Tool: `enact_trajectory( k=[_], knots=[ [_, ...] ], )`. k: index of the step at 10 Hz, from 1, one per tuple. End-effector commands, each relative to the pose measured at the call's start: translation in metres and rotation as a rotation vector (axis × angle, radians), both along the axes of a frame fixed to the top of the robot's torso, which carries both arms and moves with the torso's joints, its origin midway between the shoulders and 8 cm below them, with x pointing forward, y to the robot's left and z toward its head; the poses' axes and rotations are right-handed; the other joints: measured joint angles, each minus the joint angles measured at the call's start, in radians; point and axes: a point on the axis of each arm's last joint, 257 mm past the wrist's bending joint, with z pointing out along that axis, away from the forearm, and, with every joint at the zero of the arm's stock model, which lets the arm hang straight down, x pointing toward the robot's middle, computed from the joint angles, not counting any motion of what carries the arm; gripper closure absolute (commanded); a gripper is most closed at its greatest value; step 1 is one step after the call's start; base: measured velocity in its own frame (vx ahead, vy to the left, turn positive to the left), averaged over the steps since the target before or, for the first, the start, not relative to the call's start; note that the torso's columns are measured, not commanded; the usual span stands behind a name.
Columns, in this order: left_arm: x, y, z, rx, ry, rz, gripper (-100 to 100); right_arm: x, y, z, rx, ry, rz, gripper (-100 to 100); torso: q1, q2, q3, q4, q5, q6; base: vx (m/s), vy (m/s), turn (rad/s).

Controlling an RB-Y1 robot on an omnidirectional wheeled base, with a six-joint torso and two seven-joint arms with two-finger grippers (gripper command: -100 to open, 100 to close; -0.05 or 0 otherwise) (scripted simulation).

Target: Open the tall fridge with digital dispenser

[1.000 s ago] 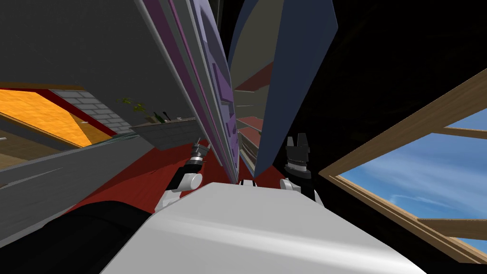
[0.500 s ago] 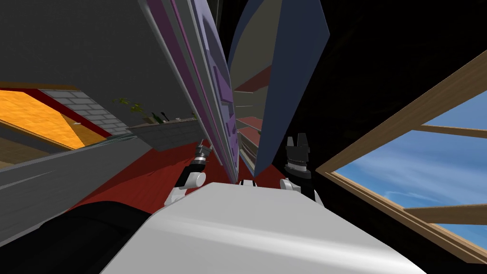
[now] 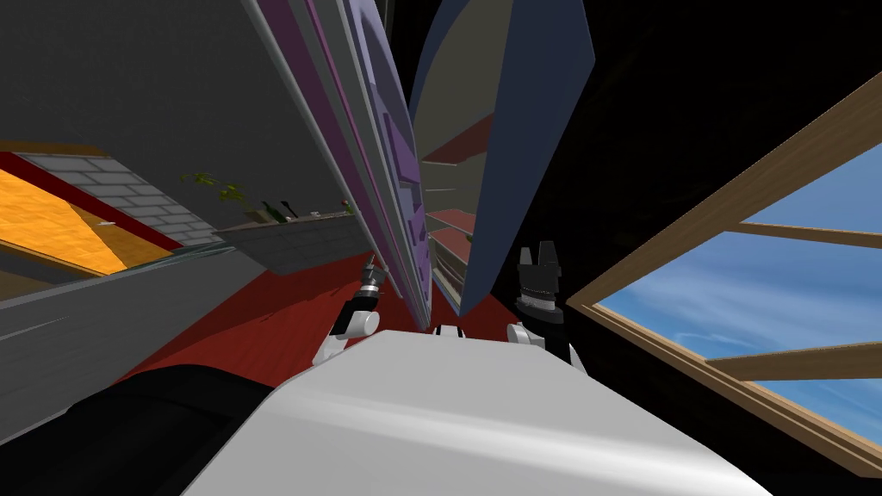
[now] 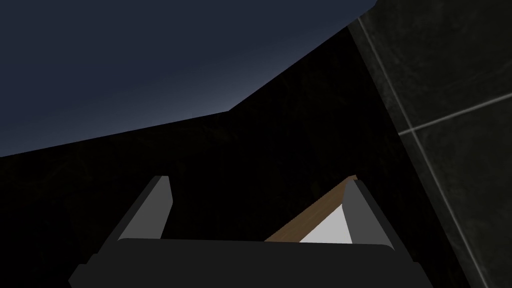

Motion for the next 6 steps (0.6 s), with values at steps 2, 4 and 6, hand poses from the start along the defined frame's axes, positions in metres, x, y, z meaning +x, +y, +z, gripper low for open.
enact_trajectory(
  k=[2, 4, 6],
  knots=[
    [0.009, -0.004, -0.014, 0.004, 0.009, -0.004, -100, 0.0, 0.0, 0.0, 0.0, 0.0, 0.0, 0, 0.0, 0.0, 0.0, 0.0, 0.0, -0.001, -0.031, 0.012, -0.028],
    [0.015, -0.009, -0.025, 0.008, 0.015, -0.007, -100, 0.0, 0.0, 0.0, 0.0, 0.0, 0.0, 0, 0.002, -0.001, -0.001, -0.001, 0.001, 0.0, -0.035, 0.018, -0.048],
    [0.019, -0.013, -0.033, 0.011, 0.019, -0.011, -100, 0.0, 0.0, 0.0, 0.0, 0.0, 0.0, 0, 0.002, -0.001, -0.001, -0.001, 0.001, -0.001, -0.032, 0.021, -0.034]
  ],
)
